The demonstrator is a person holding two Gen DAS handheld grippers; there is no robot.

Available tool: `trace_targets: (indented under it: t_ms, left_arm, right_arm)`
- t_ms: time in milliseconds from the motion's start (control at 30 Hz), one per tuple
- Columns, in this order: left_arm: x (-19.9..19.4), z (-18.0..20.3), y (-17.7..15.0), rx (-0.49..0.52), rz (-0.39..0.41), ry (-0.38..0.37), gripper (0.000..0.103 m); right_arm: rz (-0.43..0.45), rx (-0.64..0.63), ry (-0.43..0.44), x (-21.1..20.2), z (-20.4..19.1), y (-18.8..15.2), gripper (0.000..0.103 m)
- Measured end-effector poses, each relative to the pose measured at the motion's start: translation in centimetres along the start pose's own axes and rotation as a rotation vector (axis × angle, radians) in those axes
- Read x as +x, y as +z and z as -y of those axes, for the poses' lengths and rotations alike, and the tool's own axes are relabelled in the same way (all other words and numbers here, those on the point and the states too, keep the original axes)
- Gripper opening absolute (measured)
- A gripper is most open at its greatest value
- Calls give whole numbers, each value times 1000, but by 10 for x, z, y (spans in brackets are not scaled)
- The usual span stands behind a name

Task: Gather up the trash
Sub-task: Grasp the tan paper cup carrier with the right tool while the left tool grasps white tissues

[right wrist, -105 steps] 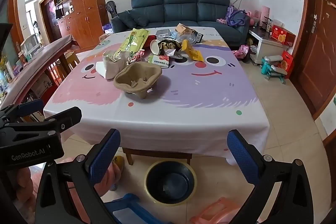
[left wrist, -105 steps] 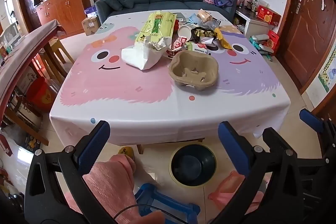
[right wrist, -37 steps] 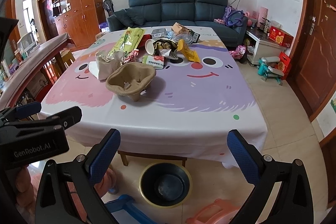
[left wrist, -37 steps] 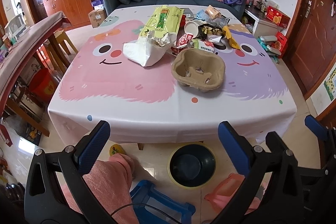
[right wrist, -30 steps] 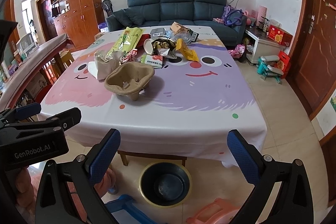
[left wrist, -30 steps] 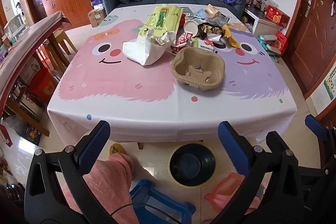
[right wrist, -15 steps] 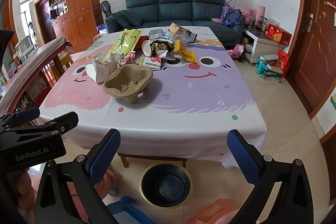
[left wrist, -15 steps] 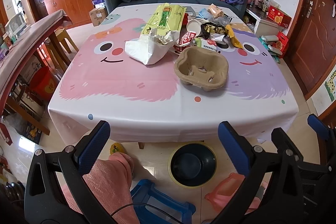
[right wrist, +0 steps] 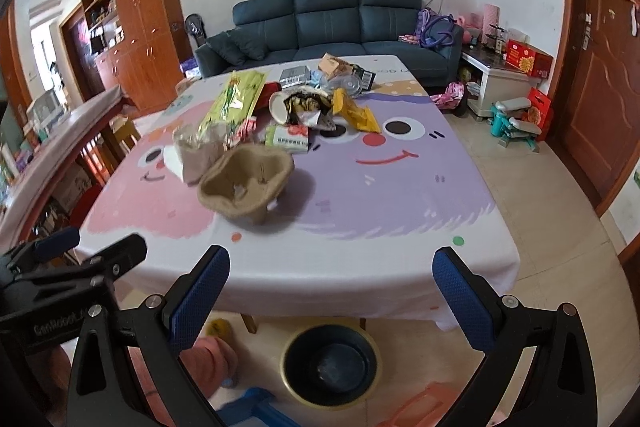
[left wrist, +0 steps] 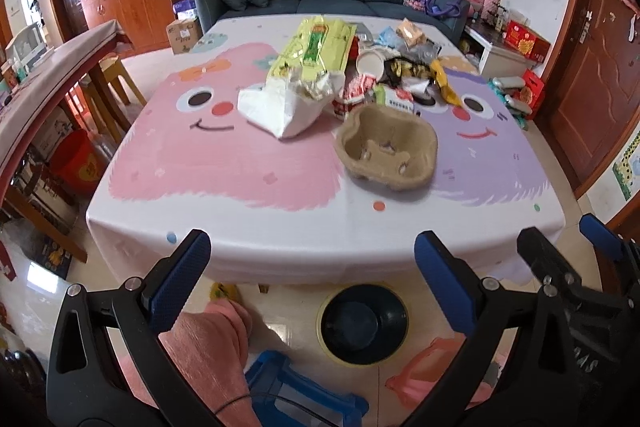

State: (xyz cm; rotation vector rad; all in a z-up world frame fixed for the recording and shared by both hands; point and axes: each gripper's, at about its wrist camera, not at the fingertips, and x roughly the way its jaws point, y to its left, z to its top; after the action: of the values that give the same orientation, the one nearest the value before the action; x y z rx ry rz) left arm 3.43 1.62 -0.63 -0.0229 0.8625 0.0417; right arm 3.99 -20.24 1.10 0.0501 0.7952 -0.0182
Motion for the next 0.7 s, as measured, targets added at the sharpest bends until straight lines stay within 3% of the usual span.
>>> trace_targets:
  t_ms: [167, 300, 467, 700]
  left_arm:
    - [10, -6, 31, 136, -12, 34, 101]
    - [17, -27, 58, 90, -33, -4, 101]
    - [29, -48, 88, 56, -51, -42, 101]
    - [60, -60, 120, 95, -82, -47, 101]
  right_arm:
    - [48, 46, 13, 7, -5, 26, 103]
    - [65, 60, 54, 13, -16, 45, 103]
    - [25, 29, 72, 30, -37, 60, 102]
    - [-82, 11, 61, 79, -54, 84, 88]
